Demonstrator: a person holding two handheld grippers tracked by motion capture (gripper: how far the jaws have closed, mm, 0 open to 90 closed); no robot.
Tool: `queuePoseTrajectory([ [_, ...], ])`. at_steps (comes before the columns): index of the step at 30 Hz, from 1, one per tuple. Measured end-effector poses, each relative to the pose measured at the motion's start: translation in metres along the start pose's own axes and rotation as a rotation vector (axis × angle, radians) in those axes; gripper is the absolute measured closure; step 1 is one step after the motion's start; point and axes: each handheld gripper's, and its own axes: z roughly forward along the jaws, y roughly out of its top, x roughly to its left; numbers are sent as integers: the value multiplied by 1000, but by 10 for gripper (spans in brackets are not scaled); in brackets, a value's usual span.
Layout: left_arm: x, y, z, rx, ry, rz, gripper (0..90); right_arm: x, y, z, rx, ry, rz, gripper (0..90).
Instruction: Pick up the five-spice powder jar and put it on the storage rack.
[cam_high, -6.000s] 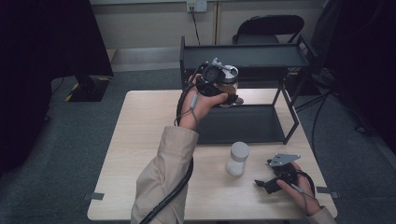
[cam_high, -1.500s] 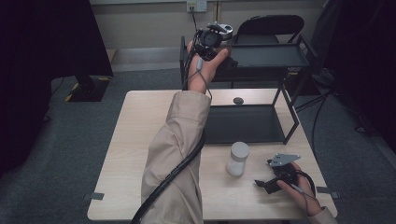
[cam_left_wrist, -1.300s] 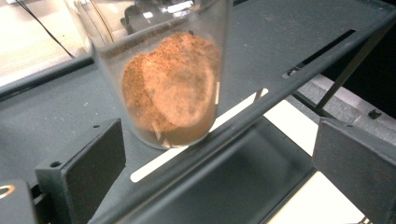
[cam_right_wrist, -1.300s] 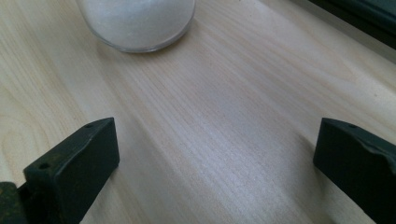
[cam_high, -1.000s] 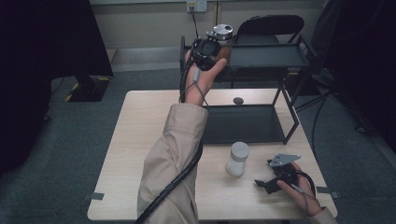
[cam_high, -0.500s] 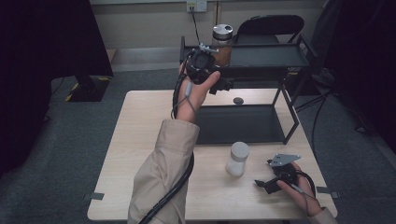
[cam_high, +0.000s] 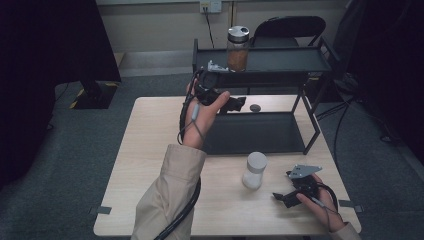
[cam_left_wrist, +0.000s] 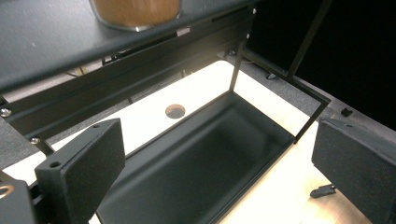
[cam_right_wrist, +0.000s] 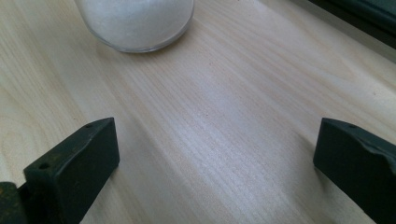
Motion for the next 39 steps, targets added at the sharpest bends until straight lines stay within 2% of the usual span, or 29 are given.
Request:
queuePoseTrajectory([
  [18,6,-40,6,17,-9,-13,20,0,0,0,0,0,0,0],
  [29,12,-66,9,31,-14,-38,20,0,0,0,-1,0,1,0],
  [39,10,-87,14,25,-34,-38,21,0,0,0,-1,0,1,0],
])
